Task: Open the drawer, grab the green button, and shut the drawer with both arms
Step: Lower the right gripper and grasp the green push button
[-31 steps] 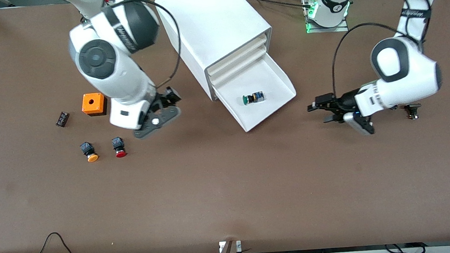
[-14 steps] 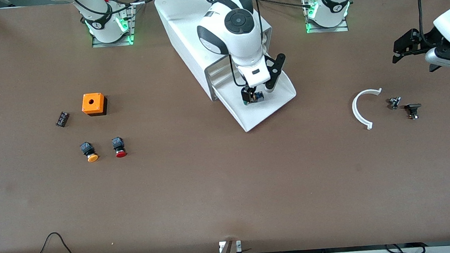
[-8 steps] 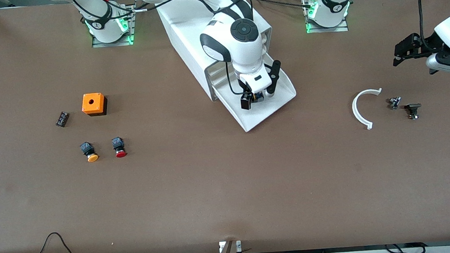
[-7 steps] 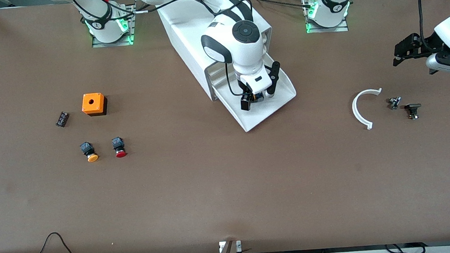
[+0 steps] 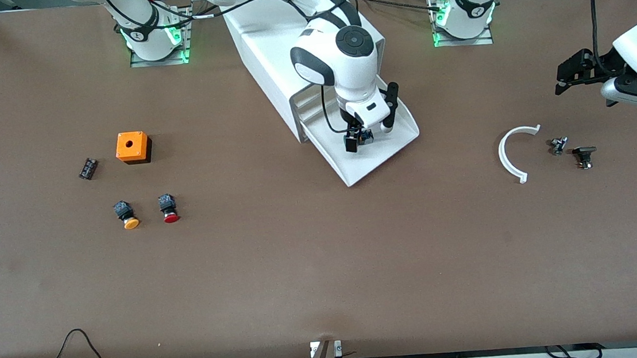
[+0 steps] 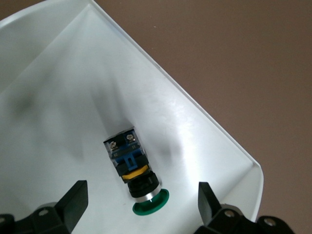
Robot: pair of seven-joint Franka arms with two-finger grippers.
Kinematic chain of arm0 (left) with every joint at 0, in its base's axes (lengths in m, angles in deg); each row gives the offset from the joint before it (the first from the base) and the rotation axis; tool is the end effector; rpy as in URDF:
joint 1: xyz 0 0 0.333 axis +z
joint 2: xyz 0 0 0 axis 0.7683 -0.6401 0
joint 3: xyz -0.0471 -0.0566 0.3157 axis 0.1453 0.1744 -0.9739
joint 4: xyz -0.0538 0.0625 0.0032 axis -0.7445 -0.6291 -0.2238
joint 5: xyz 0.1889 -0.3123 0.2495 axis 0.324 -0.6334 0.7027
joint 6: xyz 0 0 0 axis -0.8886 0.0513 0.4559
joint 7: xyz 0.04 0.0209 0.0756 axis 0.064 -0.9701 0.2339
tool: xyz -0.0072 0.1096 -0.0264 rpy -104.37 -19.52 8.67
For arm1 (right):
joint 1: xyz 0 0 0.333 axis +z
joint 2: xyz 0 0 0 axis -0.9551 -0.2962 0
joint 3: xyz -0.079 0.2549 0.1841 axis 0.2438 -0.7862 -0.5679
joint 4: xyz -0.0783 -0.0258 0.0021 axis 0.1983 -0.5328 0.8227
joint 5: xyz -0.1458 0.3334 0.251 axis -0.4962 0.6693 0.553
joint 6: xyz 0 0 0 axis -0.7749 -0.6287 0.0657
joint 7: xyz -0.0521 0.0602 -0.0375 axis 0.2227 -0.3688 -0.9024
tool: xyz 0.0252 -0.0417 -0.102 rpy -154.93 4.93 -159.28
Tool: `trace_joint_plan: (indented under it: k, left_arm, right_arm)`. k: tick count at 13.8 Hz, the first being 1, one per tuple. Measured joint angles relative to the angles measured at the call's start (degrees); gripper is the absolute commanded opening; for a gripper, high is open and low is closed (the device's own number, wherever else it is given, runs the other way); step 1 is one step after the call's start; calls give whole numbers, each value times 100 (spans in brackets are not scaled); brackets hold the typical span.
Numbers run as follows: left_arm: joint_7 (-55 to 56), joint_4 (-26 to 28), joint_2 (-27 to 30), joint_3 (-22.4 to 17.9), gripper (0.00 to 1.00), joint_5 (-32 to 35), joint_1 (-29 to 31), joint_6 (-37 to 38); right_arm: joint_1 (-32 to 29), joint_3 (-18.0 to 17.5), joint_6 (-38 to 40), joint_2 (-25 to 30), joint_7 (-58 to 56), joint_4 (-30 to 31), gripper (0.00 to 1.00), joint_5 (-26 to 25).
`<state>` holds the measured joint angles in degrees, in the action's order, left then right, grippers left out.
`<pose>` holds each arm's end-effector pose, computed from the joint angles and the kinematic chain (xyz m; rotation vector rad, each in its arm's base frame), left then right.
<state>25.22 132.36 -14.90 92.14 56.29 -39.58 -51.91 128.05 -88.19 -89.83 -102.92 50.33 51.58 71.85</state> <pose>0.6103 -0.0156 0.5997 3.0546 -0.4829 -0.0903 0.4716 0.6734 0.2780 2.4299 1.9262 0.1829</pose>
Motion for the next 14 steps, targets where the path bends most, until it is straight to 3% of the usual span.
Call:
trace_joint_plan:
  k: [6,14]
  left_arm:
    - [0,-1,-7,0,100,0,0,0]
    - [0,-1,-13,0,100,0,0,0]
  right_arm:
    - [61,-1,6,-84,-159,-1,100,-632]
    - [61,-78,-9,-177,-162,-4,100,-687]
